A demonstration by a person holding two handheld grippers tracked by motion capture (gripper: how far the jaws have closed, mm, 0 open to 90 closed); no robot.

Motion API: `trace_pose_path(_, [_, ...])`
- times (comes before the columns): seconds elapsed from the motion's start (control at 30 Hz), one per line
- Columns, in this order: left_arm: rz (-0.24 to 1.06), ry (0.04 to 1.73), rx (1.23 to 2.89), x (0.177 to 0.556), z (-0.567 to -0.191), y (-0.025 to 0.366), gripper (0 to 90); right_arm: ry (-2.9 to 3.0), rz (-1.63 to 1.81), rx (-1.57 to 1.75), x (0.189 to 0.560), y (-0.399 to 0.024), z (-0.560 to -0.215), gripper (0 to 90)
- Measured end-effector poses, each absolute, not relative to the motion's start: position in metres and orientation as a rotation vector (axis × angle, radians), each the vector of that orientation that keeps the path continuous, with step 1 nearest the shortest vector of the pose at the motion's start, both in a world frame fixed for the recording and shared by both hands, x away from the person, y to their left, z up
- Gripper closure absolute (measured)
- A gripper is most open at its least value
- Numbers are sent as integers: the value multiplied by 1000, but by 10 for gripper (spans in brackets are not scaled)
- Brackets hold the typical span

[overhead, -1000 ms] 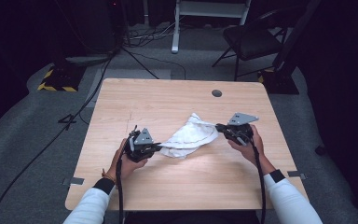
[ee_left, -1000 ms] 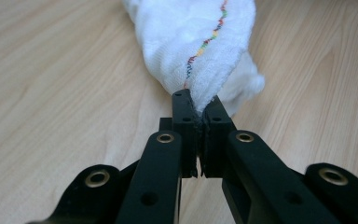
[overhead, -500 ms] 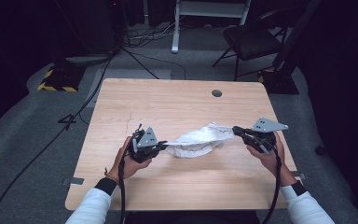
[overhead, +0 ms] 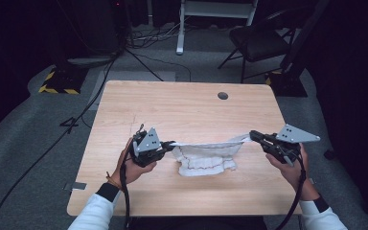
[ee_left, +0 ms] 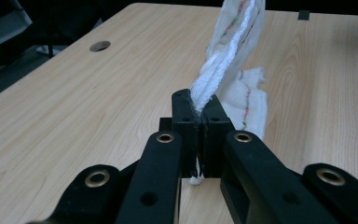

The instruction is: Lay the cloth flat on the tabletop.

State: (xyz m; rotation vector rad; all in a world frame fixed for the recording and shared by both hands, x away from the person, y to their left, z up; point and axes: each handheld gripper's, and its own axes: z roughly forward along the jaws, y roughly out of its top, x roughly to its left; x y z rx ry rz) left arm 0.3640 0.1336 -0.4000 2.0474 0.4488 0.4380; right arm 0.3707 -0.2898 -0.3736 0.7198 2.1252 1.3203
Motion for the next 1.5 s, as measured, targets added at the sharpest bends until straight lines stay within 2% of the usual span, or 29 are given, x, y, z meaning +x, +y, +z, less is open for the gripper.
trace_pose_path(0.23, [474, 512, 2053, 386, -403, 131, 873, 2103, 1279, 762, 389, -284, -378, 862])
trace_pose_path(0.5, [507, 624, 2089, 430, -418, 128, 873, 2124, 1189, 853, 446, -266, -395, 862])
trace_pose_path(0.67, [529, 693, 2110, 455, -426, 128, 872, 2133, 1170, 889, 467, -259, -399, 855])
trace_pose_path(0.73, [544, 726, 2120, 463, -429, 128, 872, 2112, 1131, 899, 477, -253, -400, 811])
trace_pose_path(0.8, [567, 784, 2126, 474, -434, 129, 869, 2093, 1106, 926, 486, -249, -401, 710])
trace_pose_path(0.83, [562, 821, 2116, 477, -436, 129, 847, 2114, 1097, 927, 490, -246, -401, 645])
trace_pose_path(0.9, [593, 911, 2122, 484, -443, 129, 728, 2158, 1060, 908, 492, -241, -403, 547])
trace_pose_path(0.93, [604, 939, 2133, 485, -446, 128, 611, 2201, 1044, 885, 490, -239, -405, 509])
trace_pose_path(1.0, [613, 950, 2165, 483, -451, 124, 490, 2227, 1034, 862, 483, -240, -410, 481])
trace_pose_path(1.1, [597, 921, 2177, 474, -450, 120, 427, 2241, 1043, 836, 475, -244, -415, 465])
trace_pose_path(1.13, [571, 918, 2176, 470, -449, 118, 341, 2266, 1061, 832, 467, -249, -420, 460])
trace_pose_path(1.37, [353, 700, 2273, 418, -459, 88, 268, 2376, 1074, 782, 431, -265, -439, 451])
trace_pose_path(1.4, [353, 700, 2273, 418, -459, 88, 264, 2376, 1074, 782, 431, -265, -439, 451])
trace_pose_path(1.5, [225, 612, 2322, 389, -471, 77, 256, 2476, 1088, 696, 409, -263, -451, 449])
